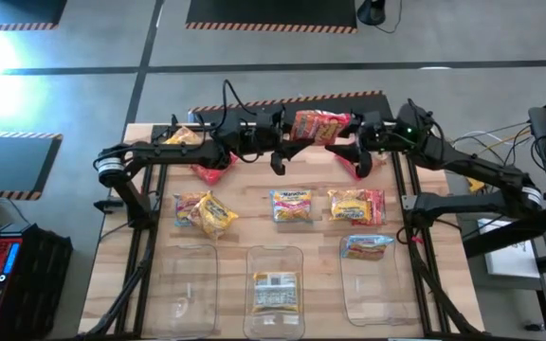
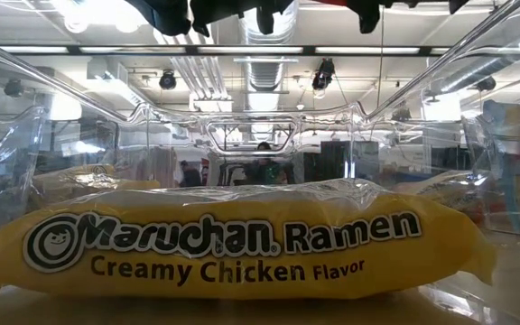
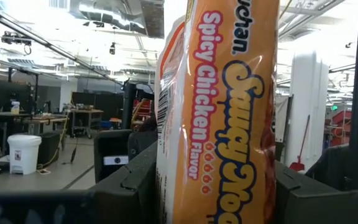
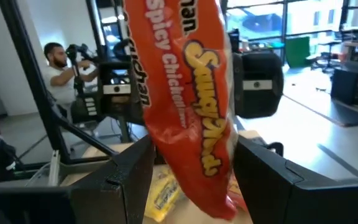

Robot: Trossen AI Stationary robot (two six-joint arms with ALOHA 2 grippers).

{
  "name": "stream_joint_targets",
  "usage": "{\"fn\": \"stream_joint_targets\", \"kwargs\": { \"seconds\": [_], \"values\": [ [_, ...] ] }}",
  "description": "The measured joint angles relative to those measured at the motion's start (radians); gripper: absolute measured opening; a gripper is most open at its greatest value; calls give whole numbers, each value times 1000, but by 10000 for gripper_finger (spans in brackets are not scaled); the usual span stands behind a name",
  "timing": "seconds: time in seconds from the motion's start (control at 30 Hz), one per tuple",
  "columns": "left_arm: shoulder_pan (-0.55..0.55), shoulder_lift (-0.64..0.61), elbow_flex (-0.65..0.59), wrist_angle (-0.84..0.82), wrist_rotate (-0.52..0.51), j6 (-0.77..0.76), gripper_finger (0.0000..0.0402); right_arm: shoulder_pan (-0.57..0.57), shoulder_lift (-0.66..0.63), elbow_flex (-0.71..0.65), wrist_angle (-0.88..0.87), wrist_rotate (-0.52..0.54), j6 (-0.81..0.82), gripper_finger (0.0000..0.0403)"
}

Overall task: Sort Maruchan noodles
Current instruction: Put the orange noodle pack into the left transparent bin

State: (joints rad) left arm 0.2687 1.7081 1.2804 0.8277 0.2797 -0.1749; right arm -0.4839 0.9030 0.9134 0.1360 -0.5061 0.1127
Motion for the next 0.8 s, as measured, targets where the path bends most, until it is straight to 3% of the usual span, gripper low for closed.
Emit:
{"fn": "stream_joint_targets", "kwargs": {
  "seconds": [0.4, 0.8],
  "values": [
    [0, 1, 0, 24, 0, 10, 157, 15, 75, 0, 142, -2, 8, 191],
    [0, 1, 0, 32, 1, 22, 157, 41, 107, 0, 233, -1, 8, 131]
  ]
}}
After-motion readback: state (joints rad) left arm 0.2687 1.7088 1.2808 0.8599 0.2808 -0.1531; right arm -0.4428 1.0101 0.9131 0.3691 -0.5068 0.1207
